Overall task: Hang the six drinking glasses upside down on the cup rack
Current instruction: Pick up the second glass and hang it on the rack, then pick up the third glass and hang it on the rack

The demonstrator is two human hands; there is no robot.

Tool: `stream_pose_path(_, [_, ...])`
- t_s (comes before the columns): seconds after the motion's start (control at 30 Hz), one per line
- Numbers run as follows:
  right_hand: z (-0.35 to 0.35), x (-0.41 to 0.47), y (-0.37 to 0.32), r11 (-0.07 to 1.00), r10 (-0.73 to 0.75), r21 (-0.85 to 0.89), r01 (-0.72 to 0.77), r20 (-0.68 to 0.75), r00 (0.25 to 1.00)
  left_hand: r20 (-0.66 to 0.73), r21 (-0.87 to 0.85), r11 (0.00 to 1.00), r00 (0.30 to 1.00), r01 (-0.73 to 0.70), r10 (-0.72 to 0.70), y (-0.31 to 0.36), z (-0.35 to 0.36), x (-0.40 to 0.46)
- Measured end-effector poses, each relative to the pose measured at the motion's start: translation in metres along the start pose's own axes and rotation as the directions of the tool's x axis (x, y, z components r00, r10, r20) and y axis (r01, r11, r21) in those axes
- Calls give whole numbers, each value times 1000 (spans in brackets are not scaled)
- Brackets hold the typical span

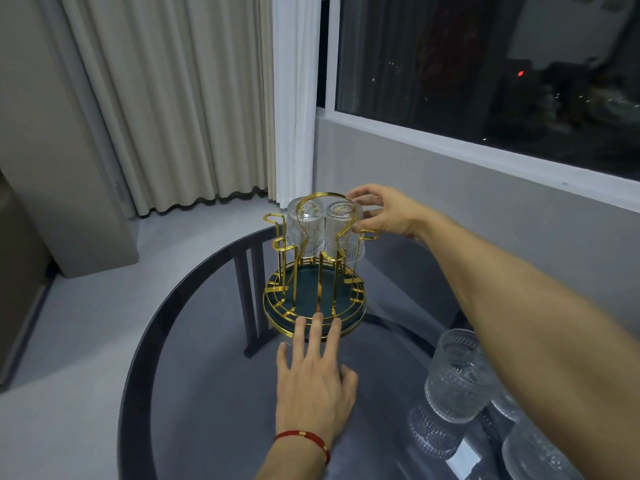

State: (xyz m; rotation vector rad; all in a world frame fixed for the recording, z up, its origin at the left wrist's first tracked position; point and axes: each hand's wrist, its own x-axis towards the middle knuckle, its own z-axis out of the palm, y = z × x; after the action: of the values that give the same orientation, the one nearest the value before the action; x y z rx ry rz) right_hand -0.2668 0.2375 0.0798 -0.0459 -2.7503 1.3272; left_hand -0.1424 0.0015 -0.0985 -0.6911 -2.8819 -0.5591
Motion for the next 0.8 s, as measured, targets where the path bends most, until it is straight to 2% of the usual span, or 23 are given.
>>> stream_pose_path(0.17, [-22, -45, 5, 997, -11, -79, -3, -176, 984, -7, 6, 1000, 1000, -1, 1, 2, -3, -2])
stream_pose_path(0.37, [-33, -155, -15, 996, -84, -40, 74, -412, 907, 22, -71, 997, 999, 33, -32, 15, -17, -13])
stream_pose_path(0.4, [-33, -178, -17, 994, -107, -45, 98, -450, 886, 19, -96, 995, 1000, 23, -22, 23, -21, -16])
stream_pose_path(0.47, [-29, -222, -19, 988, -146, -45, 145, -540, 829, -28, -171, 981, 996, -89, 85, 45, -29, -22])
stream_pose_path(0.53, [-20, -262, -18, 987, -140, -31, 155, -635, 760, -52, -391, 899, 980, -196, 192, 71, -36, -28])
stream_pose_path(0.63, [2, -311, -9, 991, -71, 32, 134, -715, 695, 0, -620, 760, 969, -195, 249, 104, -40, -41])
stream_pose_path(0.7, [16, -332, -2, 993, -59, 28, 111, -707, 704, 59, -695, 708, 972, -125, 229, 117, -37, -45])
stream_pose_path(0.8, [26, -345, 11, 997, -70, -24, 72, -649, 758, 174, -774, 633, 966, 15, 189, 128, -33, -44])
